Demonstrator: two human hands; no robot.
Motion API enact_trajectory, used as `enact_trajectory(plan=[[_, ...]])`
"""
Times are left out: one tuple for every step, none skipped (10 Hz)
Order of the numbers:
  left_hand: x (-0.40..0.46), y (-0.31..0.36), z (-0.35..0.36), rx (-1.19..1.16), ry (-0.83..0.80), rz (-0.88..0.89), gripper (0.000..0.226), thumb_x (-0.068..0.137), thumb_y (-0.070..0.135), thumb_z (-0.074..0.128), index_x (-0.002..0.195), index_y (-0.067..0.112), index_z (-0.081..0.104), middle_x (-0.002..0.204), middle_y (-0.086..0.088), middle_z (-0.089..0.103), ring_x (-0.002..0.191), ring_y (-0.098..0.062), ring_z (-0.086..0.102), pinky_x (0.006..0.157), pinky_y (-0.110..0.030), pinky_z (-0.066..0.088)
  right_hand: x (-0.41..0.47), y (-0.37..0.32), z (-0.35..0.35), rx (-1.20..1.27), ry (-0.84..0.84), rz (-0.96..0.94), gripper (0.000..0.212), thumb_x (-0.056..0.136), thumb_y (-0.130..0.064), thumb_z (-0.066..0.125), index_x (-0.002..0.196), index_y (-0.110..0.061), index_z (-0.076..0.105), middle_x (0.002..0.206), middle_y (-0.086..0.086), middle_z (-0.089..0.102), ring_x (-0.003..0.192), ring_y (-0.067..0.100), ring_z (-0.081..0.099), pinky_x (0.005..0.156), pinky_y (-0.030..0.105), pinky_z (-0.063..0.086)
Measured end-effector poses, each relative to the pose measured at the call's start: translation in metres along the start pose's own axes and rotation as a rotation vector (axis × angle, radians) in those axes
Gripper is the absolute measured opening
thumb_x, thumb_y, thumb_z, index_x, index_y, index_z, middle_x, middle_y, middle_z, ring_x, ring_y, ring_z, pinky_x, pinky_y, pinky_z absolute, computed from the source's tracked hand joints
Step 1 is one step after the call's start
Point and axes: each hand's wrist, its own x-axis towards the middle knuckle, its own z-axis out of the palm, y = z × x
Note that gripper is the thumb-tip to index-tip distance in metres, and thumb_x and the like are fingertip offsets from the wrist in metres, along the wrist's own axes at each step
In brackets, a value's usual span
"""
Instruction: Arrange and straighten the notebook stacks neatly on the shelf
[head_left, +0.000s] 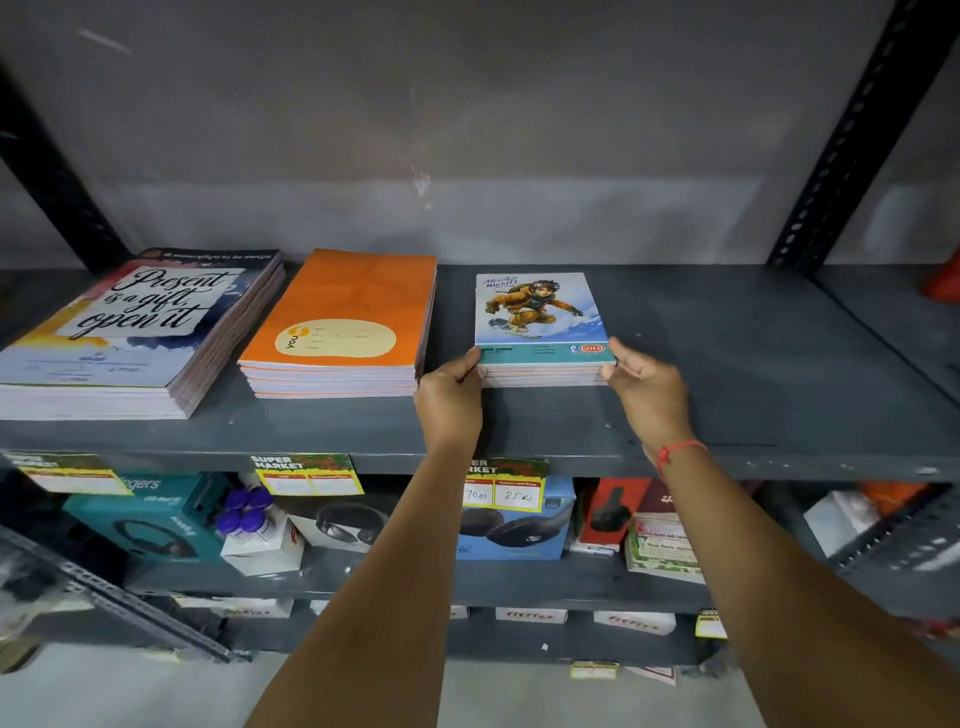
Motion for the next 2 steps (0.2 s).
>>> enact_trajectory(plan=[[-0.01,0.003,-0.01,0.14,-0.05,0.035,0.032,0.098,0.016,0.043,0.122,0.011,0.064,0.118,-0.009,0.069,0.087,-0.014,0.055,0.072,-0.02,0.041,-0.017,-0.002,-0.008,0.051,0.06,0.042,0.045,0.09,0.0,0.05,0.135,-0.006,0.046,0.139,0.012,0.051,0.123,0.017,0.051,0.103,0.022,0.035],[-0.038,0.009,-0.031,0.338,-0.131,0.015,0.035,0.099,0.012,0.034,0.112,0.003,0.065,0.087,-0.018,0.065,0.063,-0.022,0.056,0.057,-0.028,0.038,-0.062,-0.009,-0.018,-0.104,0.135,0.099,0.043,0.092,-0.006,0.046,0.134,-0.013,0.049,0.135,0.014,0.056,0.119,0.027,0.055,0.092,0.027,0.04]])
